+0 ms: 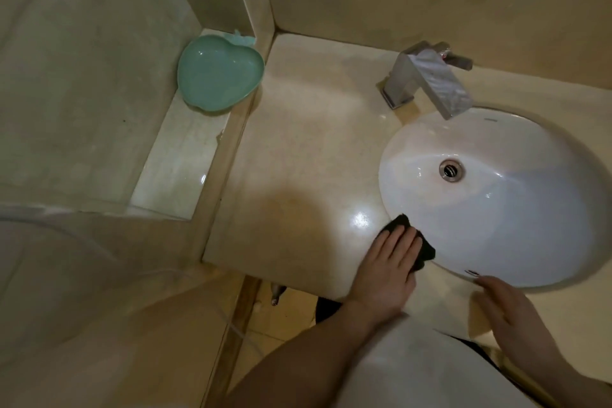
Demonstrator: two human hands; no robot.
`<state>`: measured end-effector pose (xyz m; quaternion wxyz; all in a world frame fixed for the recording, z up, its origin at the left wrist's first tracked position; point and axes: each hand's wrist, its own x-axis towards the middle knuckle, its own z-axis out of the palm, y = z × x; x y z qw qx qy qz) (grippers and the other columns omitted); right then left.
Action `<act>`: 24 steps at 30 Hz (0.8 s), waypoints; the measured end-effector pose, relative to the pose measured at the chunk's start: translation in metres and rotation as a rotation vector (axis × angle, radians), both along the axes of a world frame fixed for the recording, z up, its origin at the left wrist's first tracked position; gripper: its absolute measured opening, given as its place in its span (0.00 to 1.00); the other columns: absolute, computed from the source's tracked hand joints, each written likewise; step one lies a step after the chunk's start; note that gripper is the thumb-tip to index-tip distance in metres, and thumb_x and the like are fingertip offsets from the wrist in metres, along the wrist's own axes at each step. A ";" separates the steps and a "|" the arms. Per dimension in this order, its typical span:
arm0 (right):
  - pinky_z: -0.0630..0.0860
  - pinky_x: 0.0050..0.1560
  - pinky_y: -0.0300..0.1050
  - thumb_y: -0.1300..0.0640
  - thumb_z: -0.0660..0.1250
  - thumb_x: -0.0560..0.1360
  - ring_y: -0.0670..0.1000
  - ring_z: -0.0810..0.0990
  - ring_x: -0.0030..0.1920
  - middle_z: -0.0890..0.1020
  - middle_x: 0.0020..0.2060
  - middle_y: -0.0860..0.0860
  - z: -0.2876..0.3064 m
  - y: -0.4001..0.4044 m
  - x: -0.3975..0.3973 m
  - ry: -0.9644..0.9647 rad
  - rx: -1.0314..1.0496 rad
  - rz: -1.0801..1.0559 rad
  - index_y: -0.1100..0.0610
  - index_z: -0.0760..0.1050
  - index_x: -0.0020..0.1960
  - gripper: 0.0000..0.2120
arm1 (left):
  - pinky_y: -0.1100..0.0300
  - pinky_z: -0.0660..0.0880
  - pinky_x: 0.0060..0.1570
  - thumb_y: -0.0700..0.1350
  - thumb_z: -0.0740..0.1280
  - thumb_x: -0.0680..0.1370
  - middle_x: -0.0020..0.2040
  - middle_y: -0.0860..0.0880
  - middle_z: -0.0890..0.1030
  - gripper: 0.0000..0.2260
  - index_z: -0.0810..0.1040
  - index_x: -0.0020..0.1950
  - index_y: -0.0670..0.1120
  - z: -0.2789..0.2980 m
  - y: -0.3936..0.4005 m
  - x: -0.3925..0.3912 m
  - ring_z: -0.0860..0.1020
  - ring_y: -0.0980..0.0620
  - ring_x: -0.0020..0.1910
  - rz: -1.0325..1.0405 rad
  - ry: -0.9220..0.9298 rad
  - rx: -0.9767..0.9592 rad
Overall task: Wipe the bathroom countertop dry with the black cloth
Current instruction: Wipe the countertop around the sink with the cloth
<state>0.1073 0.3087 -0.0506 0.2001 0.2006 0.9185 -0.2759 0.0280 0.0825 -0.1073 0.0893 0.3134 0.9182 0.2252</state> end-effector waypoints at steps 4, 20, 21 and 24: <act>0.64 0.68 0.47 0.49 0.59 0.80 0.52 0.71 0.65 0.75 0.67 0.49 -0.003 0.016 0.011 -0.059 -0.017 0.087 0.49 0.72 0.69 0.18 | 0.46 0.56 0.77 0.45 0.61 0.80 0.78 0.43 0.63 0.24 0.67 0.77 0.43 0.000 -0.037 -0.009 0.60 0.44 0.78 0.060 0.029 0.027; 0.60 0.73 0.47 0.61 0.60 0.81 0.54 0.68 0.70 0.70 0.72 0.51 -0.017 0.052 0.021 0.111 -0.148 0.417 0.55 0.65 0.75 0.23 | 0.45 0.52 0.78 0.52 0.55 0.84 0.80 0.42 0.59 0.25 0.61 0.79 0.42 0.008 0.051 0.072 0.55 0.43 0.80 0.334 -0.005 -0.060; 0.61 0.72 0.46 0.63 0.61 0.81 0.54 0.69 0.69 0.71 0.71 0.52 -0.017 0.052 0.021 0.131 -0.172 0.418 0.56 0.65 0.75 0.23 | 0.45 0.51 0.78 0.53 0.54 0.85 0.80 0.43 0.58 0.26 0.59 0.80 0.43 0.011 0.077 0.081 0.54 0.45 0.80 0.259 -0.036 -0.051; 0.63 0.72 0.46 0.64 0.59 0.81 0.50 0.70 0.69 0.72 0.70 0.50 -0.013 0.051 0.023 0.170 -0.238 0.342 0.54 0.65 0.75 0.23 | 0.46 0.51 0.78 0.55 0.49 0.86 0.80 0.45 0.58 0.25 0.58 0.80 0.44 0.015 0.111 0.090 0.54 0.46 0.80 0.144 -0.086 -0.065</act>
